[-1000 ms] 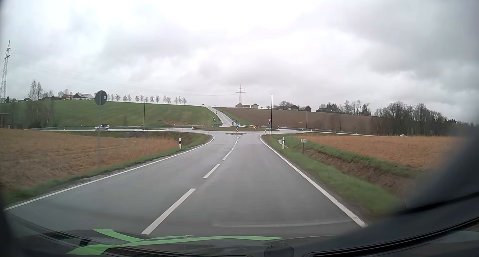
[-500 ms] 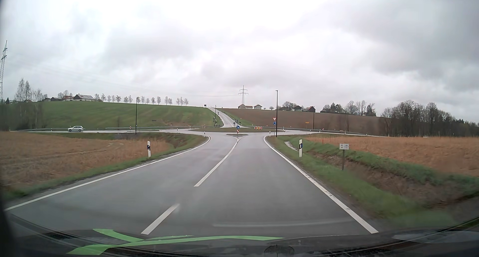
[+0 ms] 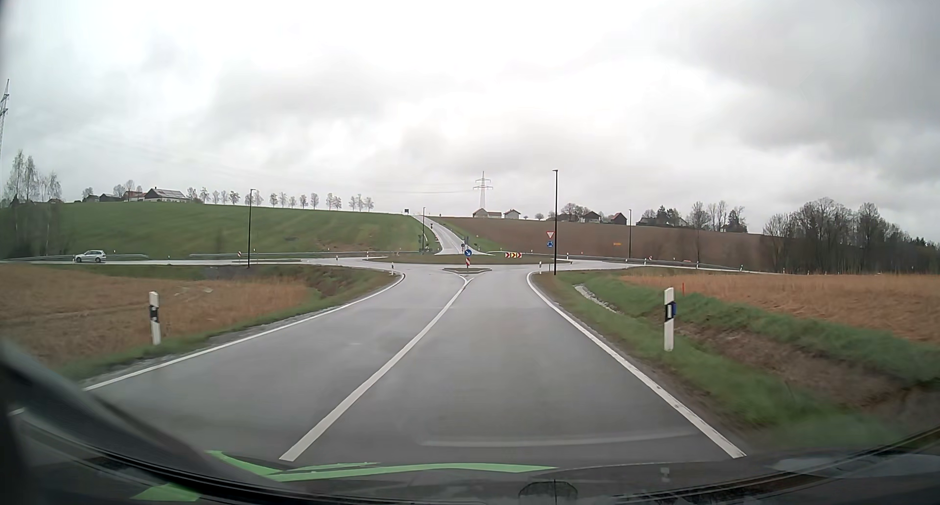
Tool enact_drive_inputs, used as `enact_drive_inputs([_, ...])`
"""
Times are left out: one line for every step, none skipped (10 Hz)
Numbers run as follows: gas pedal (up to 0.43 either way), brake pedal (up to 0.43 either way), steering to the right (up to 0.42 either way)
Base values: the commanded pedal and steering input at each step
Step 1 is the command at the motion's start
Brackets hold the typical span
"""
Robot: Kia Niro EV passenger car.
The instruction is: Follow the waypoints while adhering to traffic rules and regulations
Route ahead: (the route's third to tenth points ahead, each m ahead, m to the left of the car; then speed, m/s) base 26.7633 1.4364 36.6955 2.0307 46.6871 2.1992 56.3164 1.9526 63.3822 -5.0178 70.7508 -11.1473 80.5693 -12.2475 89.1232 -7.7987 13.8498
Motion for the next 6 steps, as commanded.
enact_drive_inputs([0.0, 0.22, -0.005])
enact_drive_inputs([0.0, 0.201, -0.005])
enact_drive_inputs([0.0, 0.189, -0.005])
enact_drive_inputs([0.0, 0.183, -0.005])
enact_drive_inputs([0.0, 0.177, -0.005])
enact_drive_inputs([0.0, 0.177, -0.005])
